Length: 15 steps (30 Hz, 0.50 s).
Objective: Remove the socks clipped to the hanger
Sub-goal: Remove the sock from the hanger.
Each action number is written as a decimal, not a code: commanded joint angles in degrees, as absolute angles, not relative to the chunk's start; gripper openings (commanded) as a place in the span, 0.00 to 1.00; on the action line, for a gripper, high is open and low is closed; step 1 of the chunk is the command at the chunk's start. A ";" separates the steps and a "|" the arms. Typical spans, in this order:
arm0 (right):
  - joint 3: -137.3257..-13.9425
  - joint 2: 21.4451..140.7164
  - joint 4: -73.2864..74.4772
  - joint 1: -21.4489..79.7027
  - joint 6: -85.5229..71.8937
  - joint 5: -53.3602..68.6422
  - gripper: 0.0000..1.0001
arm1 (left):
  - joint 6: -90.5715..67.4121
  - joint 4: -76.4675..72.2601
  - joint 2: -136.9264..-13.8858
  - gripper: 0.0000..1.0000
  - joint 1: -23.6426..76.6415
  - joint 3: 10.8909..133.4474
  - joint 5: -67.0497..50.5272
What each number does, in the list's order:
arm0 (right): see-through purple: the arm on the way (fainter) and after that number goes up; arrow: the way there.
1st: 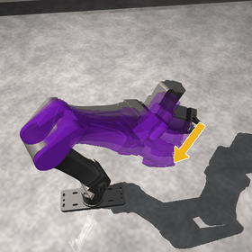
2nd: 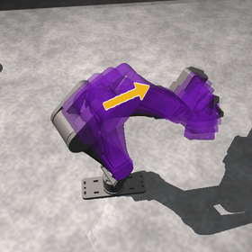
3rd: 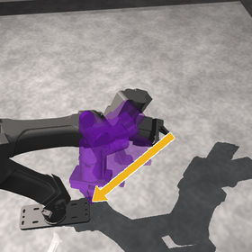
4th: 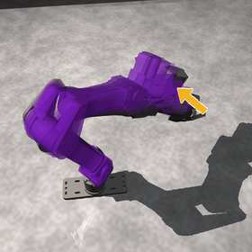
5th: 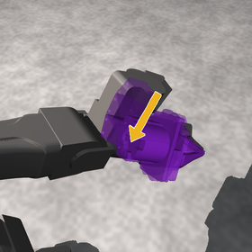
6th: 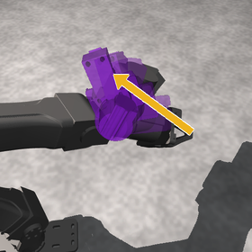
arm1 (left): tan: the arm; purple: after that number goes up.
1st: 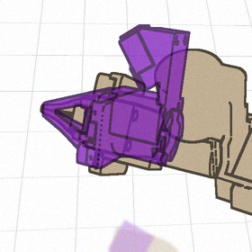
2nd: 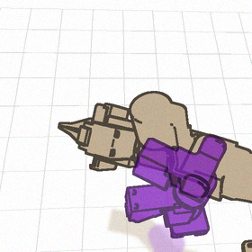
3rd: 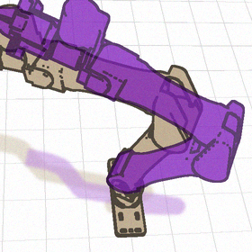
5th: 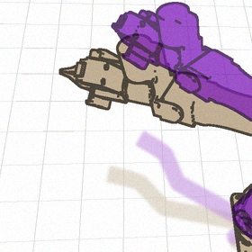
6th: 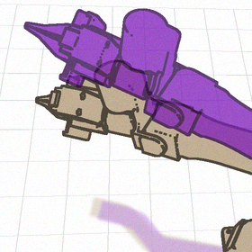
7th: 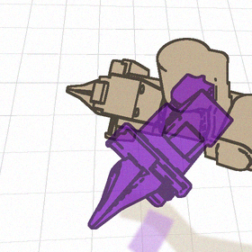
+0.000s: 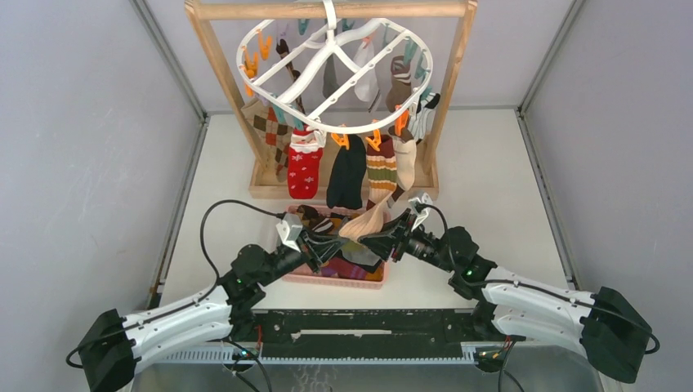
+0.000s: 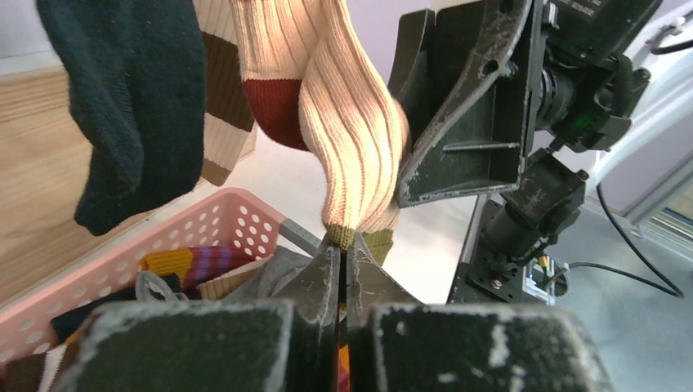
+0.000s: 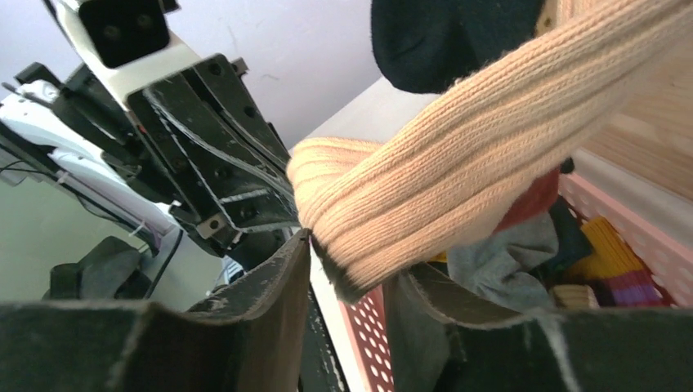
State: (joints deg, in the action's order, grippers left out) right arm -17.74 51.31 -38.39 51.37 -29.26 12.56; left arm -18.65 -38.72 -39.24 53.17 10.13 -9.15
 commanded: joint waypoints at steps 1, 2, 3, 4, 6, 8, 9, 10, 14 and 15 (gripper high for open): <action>-20.10 49.27 -34.91 51.21 -26.67 7.92 0.48 | -16.17 -35.78 -38.24 0.00 53.53 14.75 -4.62; -20.09 48.87 -33.90 51.18 -26.44 7.08 0.51 | -15.89 -34.90 -38.23 0.00 53.53 15.03 -3.84; -20.04 48.49 -33.01 51.16 -26.09 6.36 0.54 | -15.56 -34.41 -38.10 0.00 53.53 15.18 -3.26; -20.02 48.05 -32.16 51.23 -25.87 5.66 0.56 | -15.37 -33.99 -38.14 0.00 53.53 15.39 -2.76; -19.74 46.74 -30.64 51.25 -25.40 4.27 0.59 | -14.85 -33.07 -38.16 0.00 53.53 15.66 -1.55; -19.54 45.13 -28.84 51.50 -24.80 2.66 0.64 | -14.32 -32.17 -37.99 0.00 53.54 15.87 -0.35; -19.41 44.25 -27.84 51.64 -24.43 1.63 0.65 | -14.03 -31.71 -37.76 0.00 53.53 15.96 -0.20; -19.34 43.17 -26.25 51.80 -23.99 0.64 0.66 | -13.71 -31.23 -37.60 0.00 53.57 16.07 1.75; -19.09 38.72 -21.93 52.76 -22.48 -4.03 0.71 | -12.83 -29.33 -36.48 0.00 53.55 16.42 4.17; -19.07 37.50 -21.01 53.09 -22.00 -4.99 0.74 | -12.57 -28.79 -36.20 0.00 53.53 16.54 4.58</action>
State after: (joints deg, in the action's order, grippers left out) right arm -17.80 41.54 -25.02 51.99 -25.17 1.04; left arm -14.92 -29.87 -37.80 53.30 11.88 0.78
